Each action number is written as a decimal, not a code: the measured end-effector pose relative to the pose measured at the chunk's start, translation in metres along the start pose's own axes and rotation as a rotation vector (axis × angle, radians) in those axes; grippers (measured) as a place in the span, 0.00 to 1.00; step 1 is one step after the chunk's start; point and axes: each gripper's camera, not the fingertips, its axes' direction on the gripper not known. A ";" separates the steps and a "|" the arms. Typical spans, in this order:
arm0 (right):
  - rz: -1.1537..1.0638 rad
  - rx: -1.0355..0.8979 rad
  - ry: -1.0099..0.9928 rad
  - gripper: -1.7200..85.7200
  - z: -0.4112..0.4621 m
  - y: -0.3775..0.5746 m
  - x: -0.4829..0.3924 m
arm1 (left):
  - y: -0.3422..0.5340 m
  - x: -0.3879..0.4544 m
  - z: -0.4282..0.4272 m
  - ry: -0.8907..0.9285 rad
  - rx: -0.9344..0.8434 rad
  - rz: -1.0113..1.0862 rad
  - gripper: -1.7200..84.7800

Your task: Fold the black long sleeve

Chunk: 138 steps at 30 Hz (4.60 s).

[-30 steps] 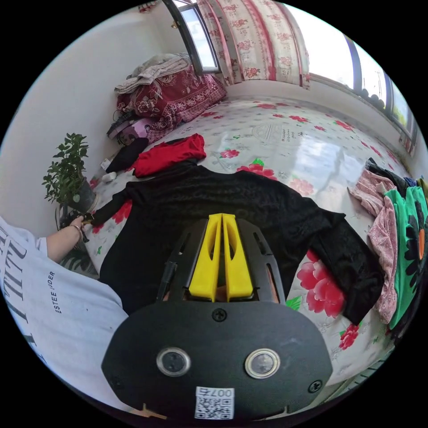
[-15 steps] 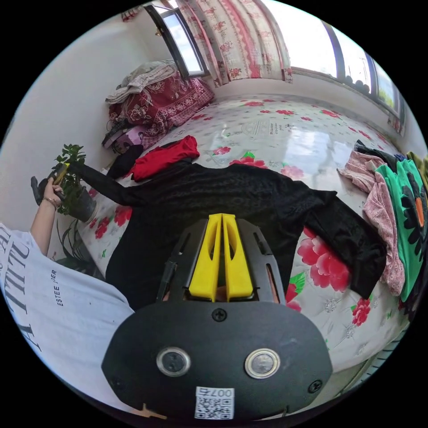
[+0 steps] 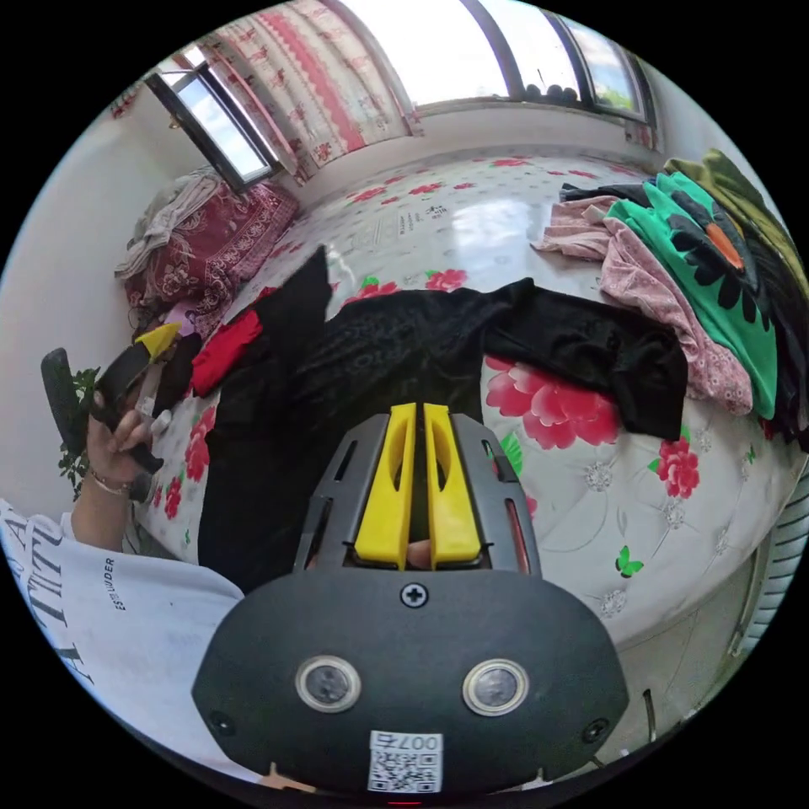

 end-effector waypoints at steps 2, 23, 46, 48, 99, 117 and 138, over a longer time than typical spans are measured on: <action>0.019 -0.014 -0.022 0.04 0.006 -0.001 0.008 | 0.030 -0.012 0.010 -0.032 -0.082 -0.049 0.14; 0.742 0.243 0.211 0.11 0.003 -0.008 0.206 | 0.114 -0.167 -0.022 -0.419 -0.350 -0.593 0.10; -0.703 0.213 -0.536 0.04 -0.021 -0.060 -0.264 | 0.156 -0.162 -0.099 -0.465 -0.287 -0.767 0.08; -0.763 0.071 -0.490 0.06 0.043 -0.022 -0.318 | 0.162 -0.164 -0.102 -0.463 -0.293 -0.774 0.08; -0.253 -0.182 0.109 0.07 0.055 0.005 -0.123 | 0.087 -0.152 -0.041 -0.362 -0.428 -0.419 0.10; -0.247 -0.857 -0.205 0.06 0.081 0.126 -0.015 | 0.277 -0.087 -0.064 -0.280 -0.861 -0.655 0.11; 0.244 -0.074 -0.670 0.04 0.036 -0.136 0.076 | 0.120 -0.345 -0.121 0.360 -0.016 -0.966 0.07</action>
